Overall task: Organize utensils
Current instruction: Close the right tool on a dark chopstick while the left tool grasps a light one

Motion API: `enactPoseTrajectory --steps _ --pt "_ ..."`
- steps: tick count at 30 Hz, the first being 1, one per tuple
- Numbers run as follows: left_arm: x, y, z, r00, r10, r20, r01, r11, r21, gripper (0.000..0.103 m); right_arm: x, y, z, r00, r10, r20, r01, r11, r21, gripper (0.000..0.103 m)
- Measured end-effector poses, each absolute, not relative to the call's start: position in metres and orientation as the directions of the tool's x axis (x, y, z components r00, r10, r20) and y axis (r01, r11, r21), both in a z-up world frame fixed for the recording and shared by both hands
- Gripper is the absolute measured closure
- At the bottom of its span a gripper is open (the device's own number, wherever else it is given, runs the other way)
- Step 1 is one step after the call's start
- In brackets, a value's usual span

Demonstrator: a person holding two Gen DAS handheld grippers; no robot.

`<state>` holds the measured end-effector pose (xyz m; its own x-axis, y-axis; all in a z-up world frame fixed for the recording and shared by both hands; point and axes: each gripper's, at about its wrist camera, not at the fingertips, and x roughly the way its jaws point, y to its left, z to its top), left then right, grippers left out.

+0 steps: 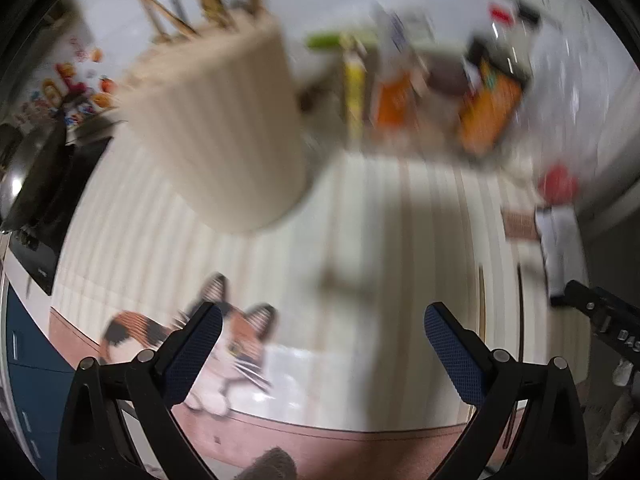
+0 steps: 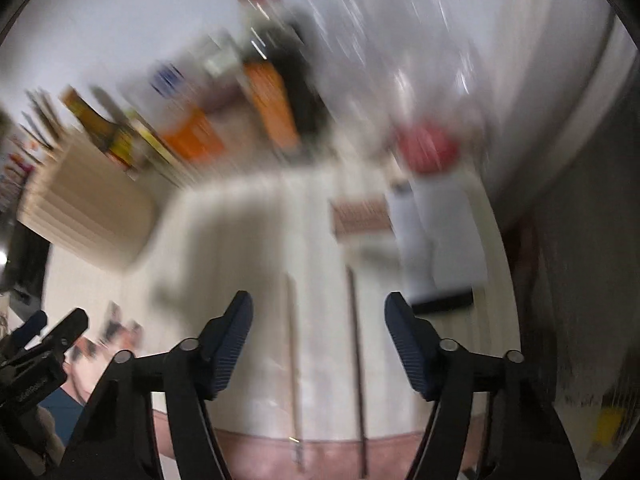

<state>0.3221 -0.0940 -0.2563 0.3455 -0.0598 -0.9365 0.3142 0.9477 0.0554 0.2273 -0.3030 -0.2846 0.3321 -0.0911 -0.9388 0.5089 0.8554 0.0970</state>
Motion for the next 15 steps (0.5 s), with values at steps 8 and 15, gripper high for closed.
enactPoseTrajectory --steps 8,15 --pt "0.303 -0.146 -0.313 0.273 0.020 -0.962 0.413 0.900 0.136 0.000 0.223 -0.314 -0.367 0.182 -0.043 -0.982 0.497 0.866 0.054 0.078" --pt "0.293 -0.179 -0.329 0.230 0.015 -0.973 0.465 0.877 0.123 0.000 0.204 -0.317 -0.378 0.165 -0.068 -0.984 0.477 0.878 0.019 0.098"
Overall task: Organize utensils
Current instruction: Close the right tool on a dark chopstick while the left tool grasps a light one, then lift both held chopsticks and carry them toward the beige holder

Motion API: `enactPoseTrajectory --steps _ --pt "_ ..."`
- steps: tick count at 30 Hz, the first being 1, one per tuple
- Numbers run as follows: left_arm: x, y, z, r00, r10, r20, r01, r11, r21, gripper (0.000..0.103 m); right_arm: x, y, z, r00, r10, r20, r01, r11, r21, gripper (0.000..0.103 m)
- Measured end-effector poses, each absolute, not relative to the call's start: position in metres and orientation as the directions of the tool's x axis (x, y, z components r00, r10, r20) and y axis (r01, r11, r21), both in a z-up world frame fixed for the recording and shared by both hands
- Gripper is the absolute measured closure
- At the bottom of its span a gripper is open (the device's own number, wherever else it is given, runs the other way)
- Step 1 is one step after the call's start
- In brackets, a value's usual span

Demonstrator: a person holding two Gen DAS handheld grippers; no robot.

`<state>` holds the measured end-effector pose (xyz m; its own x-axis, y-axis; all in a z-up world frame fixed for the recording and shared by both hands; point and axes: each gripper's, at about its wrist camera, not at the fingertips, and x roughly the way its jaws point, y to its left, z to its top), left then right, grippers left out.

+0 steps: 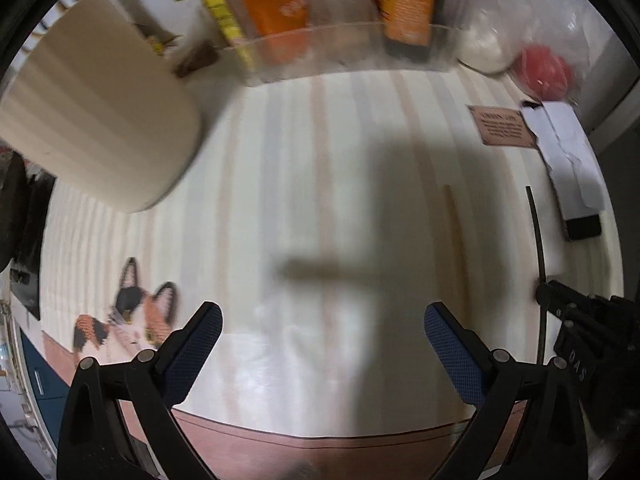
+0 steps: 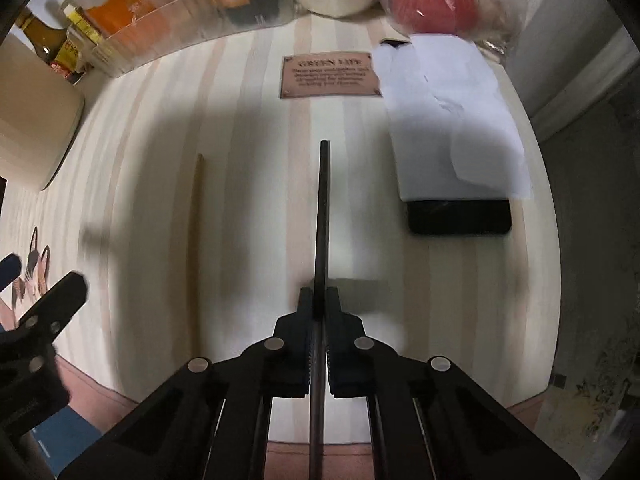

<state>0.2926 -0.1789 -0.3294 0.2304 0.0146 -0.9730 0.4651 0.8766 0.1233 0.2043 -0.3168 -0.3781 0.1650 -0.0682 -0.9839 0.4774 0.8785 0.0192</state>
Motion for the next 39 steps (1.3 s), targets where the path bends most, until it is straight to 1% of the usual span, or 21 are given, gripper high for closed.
enactPoseTrajectory --steps 2,4,5,6,7,9,10,11,13,15,17,20,24,32,33,34,37,39 --pt "0.289 -0.190 -0.334 0.203 -0.009 -0.979 0.482 0.872 0.092 0.001 0.194 -0.323 -0.377 0.158 -0.068 -0.985 0.498 0.867 0.020 0.098" --pt "0.286 -0.202 -0.339 0.176 -0.035 -0.984 0.503 0.862 0.060 0.005 0.182 -0.331 -0.376 0.151 -0.063 -0.987 0.520 0.854 0.025 0.098" --pt "0.284 -0.211 -0.343 0.164 -0.046 -0.985 0.519 0.853 0.046 0.011 0.175 -0.336 -0.376 0.146 -0.062 -0.987 0.534 0.845 0.026 0.098" --pt "0.283 -0.218 -0.346 0.154 -0.052 -0.987 0.531 0.847 0.039 0.019 0.170 -0.341 -0.375 0.145 -0.056 -0.988 0.544 0.838 0.032 0.098" --pt "0.282 -0.225 -0.350 0.145 -0.055 -0.988 0.541 0.840 0.033 0.021 0.165 -0.344 -0.375 0.143 -0.055 -0.988 0.553 0.833 0.034 0.098" --pt "0.281 -0.236 -0.357 0.132 -0.050 -0.990 0.559 0.828 0.033 0.038 0.157 -0.351 -0.374 0.142 -0.045 -0.989 0.571 0.820 0.044 0.097" --pt "0.281 -0.241 -0.361 0.128 -0.047 -0.991 0.566 0.824 0.034 0.044 0.155 -0.352 -0.374 0.142 -0.041 -0.989 0.575 0.817 0.049 0.097" --pt "0.281 -0.244 -0.364 0.125 -0.043 -0.991 0.570 0.821 0.036 0.058 0.153 -0.353 -0.374 0.139 -0.041 -0.989 0.580 0.813 0.048 0.097" --pt "0.281 -0.248 -0.363 0.135 -0.049 -0.990 0.575 0.817 0.038 0.067 0.150 -0.355 -0.373 0.141 -0.035 -0.989 0.588 0.807 0.055 0.097" --pt "0.281 -0.251 -0.364 0.114 -0.079 -0.990 0.587 0.810 0.003 0.090 0.147 -0.358 -0.376 0.138 -0.036 -0.990 0.594 0.803 0.053 0.097" --pt "0.280 -0.250 -0.364 0.120 -0.077 -0.990 0.591 0.807 0.009 0.097 0.143 -0.356 -0.375 0.133 -0.043 -0.990 0.599 0.800 0.045 0.096" --pt "0.283 -0.237 -0.363 0.133 -0.069 -0.989 0.570 0.821 0.020 0.098 0.154 -0.354 -0.378 0.127 -0.050 -0.991 0.593 0.804 0.035 0.097" --pt "0.296 -0.194 -0.360 0.139 -0.036 -0.990 0.506 0.862 0.039 0.099 0.176 -0.333 -0.377 0.141 -0.015 -0.990 0.554 0.830 0.066 0.098" --pt "0.314 -0.079 -0.359 0.151 0.047 -0.987 0.295 0.951 0.090 0.099 0.249 -0.237 -0.375 0.150 0.048 -0.987 0.323 0.942 0.095 0.098" --pt "0.316 -0.071 -0.359 0.152 0.053 -0.987 0.271 0.958 0.093 0.099 0.258 -0.222 -0.376 0.147 0.071 -0.987 0.285 0.952 0.111 0.098" --pt "0.317 -0.056 -0.359 0.152 0.062 -0.986 0.233 0.968 0.096 0.099 0.266 -0.211 -0.376 0.148 0.064 -0.987 0.256 0.961 0.100 0.098" --pt "0.319 -0.031 -0.358 0.149 0.065 -0.987 0.155 0.984 0.088 0.099 0.283 -0.178 -0.379 0.131 0.122 -0.984 0.175 0.974 0.144 0.098" --pt "0.319 -0.014 -0.356 0.153 0.069 -0.986 0.106 0.991 0.086 0.099 0.294 -0.153 -0.381 0.121 0.130 -0.984 0.108 0.984 0.143 0.098"
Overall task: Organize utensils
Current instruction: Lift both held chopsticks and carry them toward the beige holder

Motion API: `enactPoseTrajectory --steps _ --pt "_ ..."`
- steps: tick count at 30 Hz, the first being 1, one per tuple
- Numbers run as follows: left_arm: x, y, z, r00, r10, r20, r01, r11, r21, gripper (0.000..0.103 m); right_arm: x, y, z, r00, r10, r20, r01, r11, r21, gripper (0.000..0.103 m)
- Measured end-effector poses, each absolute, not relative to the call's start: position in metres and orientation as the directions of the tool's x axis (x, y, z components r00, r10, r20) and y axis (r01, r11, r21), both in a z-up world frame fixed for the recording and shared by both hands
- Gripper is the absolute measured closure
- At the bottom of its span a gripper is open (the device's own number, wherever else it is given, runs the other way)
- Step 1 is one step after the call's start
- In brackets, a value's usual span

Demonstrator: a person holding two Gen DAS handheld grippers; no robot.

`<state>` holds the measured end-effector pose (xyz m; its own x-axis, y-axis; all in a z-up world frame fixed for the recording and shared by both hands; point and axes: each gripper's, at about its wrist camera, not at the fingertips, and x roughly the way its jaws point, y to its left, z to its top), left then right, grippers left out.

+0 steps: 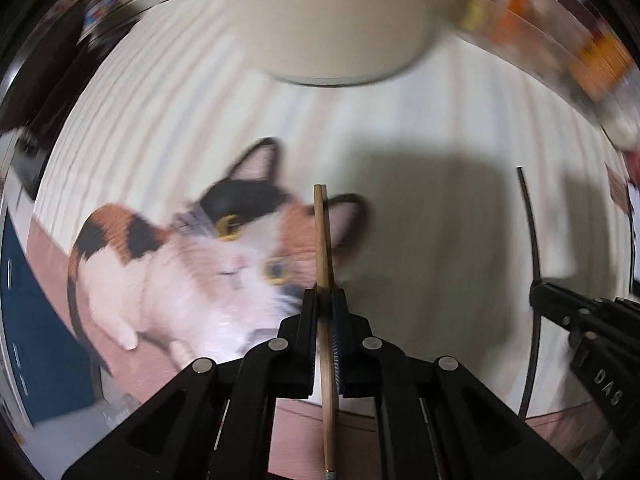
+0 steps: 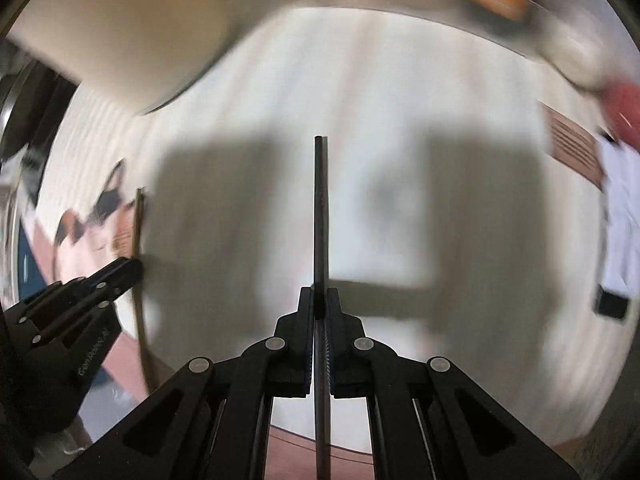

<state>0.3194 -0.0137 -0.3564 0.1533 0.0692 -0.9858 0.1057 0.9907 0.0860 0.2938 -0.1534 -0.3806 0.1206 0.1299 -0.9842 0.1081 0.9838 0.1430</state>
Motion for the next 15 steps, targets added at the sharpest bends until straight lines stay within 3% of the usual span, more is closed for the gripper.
enactPoseTrajectory --steps 15 --pt "0.336 0.054 -0.361 0.128 0.020 -0.992 -0.001 1.000 0.020 0.094 0.348 -0.105 -0.385 0.014 0.051 -0.999 -0.041 0.998 0.050 0.097"
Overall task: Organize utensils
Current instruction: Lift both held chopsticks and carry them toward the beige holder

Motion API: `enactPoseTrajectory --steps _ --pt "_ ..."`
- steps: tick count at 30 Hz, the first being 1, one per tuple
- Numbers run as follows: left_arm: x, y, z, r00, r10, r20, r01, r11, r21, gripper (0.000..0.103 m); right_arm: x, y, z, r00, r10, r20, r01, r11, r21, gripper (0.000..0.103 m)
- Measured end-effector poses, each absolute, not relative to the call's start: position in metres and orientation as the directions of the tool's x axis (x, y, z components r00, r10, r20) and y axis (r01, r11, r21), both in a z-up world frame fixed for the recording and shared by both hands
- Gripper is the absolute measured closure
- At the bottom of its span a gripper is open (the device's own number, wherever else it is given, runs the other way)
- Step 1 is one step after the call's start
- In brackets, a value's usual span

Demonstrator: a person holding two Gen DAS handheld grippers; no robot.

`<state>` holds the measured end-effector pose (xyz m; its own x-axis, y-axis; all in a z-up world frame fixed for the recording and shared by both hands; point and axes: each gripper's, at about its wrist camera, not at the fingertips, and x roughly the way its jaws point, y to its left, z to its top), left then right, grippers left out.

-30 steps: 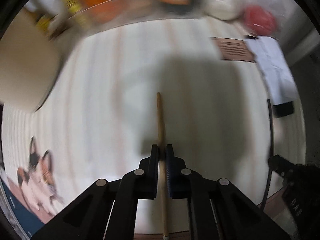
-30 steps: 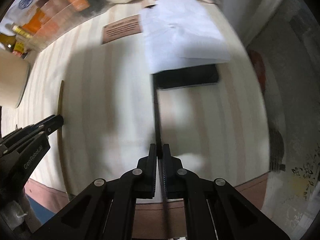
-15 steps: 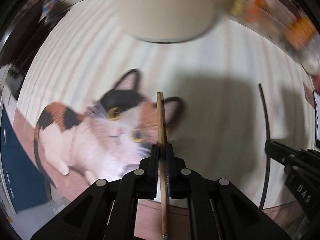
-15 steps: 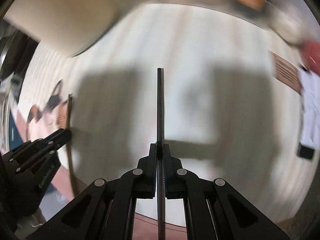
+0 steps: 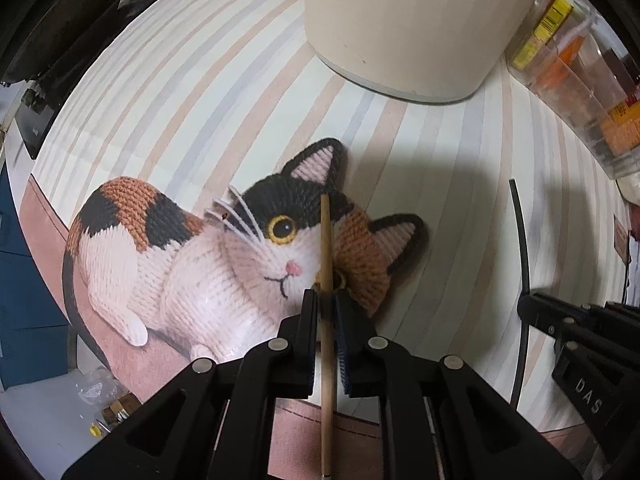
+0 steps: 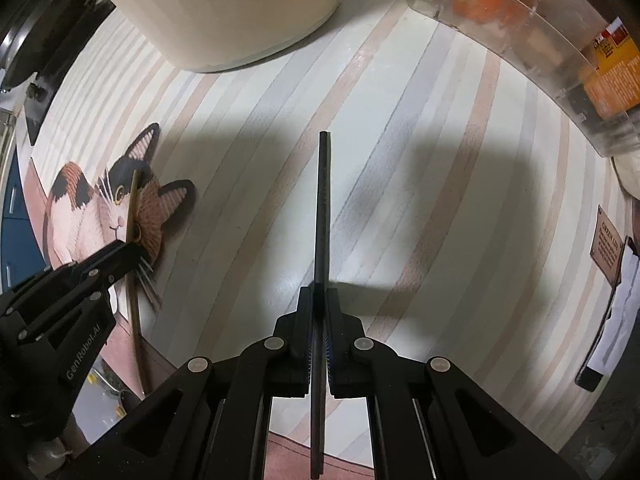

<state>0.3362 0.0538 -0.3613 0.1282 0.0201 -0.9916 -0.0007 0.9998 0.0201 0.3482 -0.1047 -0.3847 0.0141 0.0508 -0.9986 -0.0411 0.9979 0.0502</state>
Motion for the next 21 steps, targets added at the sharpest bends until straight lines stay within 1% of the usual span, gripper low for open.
enactPoseTrajectory --steps 3,9,11,15,19,21 --pt "0.334 0.056 -0.369 0.129 0.026 -0.991 0.003 1.000 0.027 0.094 0.356 -0.084 -0.387 0.009 0.037 -0.999 -0.041 0.998 0.037 0.097" --pt "0.335 0.055 -0.371 0.132 0.033 -0.991 0.021 0.999 0.037 0.094 0.372 -0.087 -0.391 0.013 0.025 -1.000 -0.035 0.999 0.024 0.097" --pt "0.340 0.034 -0.368 0.134 0.038 -0.990 0.033 0.999 0.043 0.096 0.371 -0.104 -0.385 0.016 0.025 -1.000 -0.031 0.999 0.024 0.097" --pt "0.339 0.030 -0.369 0.143 0.028 -0.989 0.033 0.999 0.033 0.099 0.366 -0.100 -0.383 0.057 0.008 -0.998 -0.041 0.999 0.005 0.098" --pt "0.336 0.025 -0.350 0.167 0.016 -0.986 0.027 0.999 0.020 0.099 0.351 -0.111 -0.379 0.100 0.048 -0.994 0.009 0.999 0.049 0.098" --pt "0.333 0.026 -0.335 0.200 -0.002 -0.980 0.030 1.000 0.004 0.099 0.343 -0.121 -0.363 0.149 0.082 -0.985 0.030 0.996 0.088 0.098"
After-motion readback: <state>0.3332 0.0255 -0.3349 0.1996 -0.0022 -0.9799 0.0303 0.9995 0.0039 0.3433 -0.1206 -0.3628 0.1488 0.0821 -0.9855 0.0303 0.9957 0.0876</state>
